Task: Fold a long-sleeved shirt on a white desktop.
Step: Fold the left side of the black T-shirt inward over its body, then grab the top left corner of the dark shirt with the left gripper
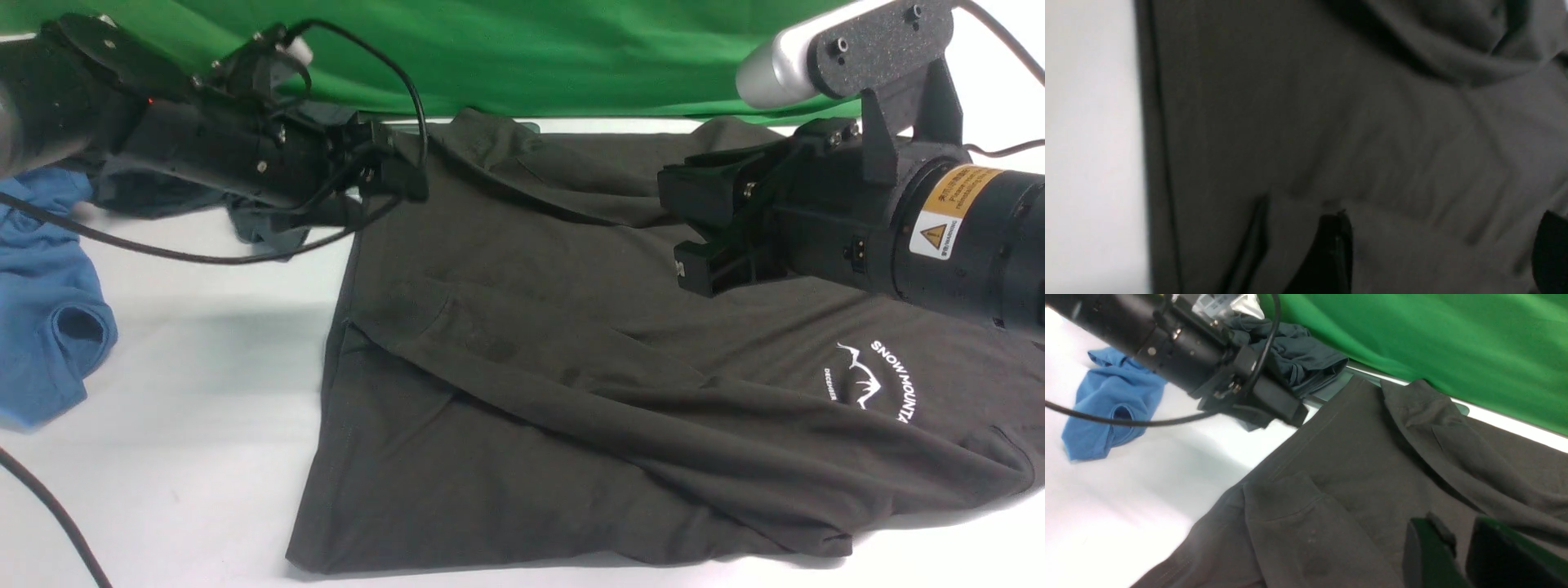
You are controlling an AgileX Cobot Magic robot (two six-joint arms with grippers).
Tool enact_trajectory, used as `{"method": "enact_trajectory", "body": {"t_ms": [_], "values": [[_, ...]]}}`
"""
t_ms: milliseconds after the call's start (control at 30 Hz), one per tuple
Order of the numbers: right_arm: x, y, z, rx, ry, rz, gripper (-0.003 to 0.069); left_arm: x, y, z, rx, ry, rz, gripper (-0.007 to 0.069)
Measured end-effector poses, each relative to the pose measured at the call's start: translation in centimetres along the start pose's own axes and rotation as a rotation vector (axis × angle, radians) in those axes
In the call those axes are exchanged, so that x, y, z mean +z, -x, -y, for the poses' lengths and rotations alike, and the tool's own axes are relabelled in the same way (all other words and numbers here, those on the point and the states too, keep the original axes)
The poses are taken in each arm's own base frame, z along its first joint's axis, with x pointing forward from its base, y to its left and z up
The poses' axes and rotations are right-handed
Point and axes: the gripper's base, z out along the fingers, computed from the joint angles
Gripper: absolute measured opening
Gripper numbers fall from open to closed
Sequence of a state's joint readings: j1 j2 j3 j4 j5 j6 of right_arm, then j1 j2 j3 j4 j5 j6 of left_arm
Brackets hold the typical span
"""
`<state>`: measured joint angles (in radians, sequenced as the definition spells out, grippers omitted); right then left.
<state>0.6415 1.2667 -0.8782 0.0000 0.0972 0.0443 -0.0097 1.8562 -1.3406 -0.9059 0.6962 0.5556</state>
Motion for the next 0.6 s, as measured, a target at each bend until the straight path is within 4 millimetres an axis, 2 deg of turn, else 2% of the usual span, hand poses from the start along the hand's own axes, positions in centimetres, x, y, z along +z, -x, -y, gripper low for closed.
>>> {"method": "enact_trajectory", "body": {"t_ms": [167, 200, 300, 467, 533, 600], "values": [[0.0, 0.0, 0.0, 0.000, 0.000, 0.000, 0.0156, 0.0, 1.3, -0.4, -0.014, 0.040, 0.120, 0.0587], [0.0, 0.0, 0.0, 0.000, 0.000, 0.000, 0.0157, 0.2, 2.1, -0.5, -0.045, 0.053, 0.162, 0.0579], [0.0, 0.0, 0.0, 0.000, 0.000, 0.000, 0.0158, 0.4, 3.0, -0.5, -0.066, 0.050, 0.181, 0.0576], [0.0, 0.1, 0.0, 0.000, 0.000, 0.008, 0.0174, 2.7, 5.9, -0.9, -0.157, 0.017, 0.140, 0.0575], [0.0, 0.1, 0.0, 0.000, 0.000, 0.010, 0.0178, 3.3, 6.3, -1.0, -0.166, 0.018, 0.129, 0.0575], [0.0, 0.2, 0.0, 0.002, 0.001, 0.017, 0.0186, 5.2, 7.1, -1.5, -0.187, 0.029, 0.100, 0.0575]]}}
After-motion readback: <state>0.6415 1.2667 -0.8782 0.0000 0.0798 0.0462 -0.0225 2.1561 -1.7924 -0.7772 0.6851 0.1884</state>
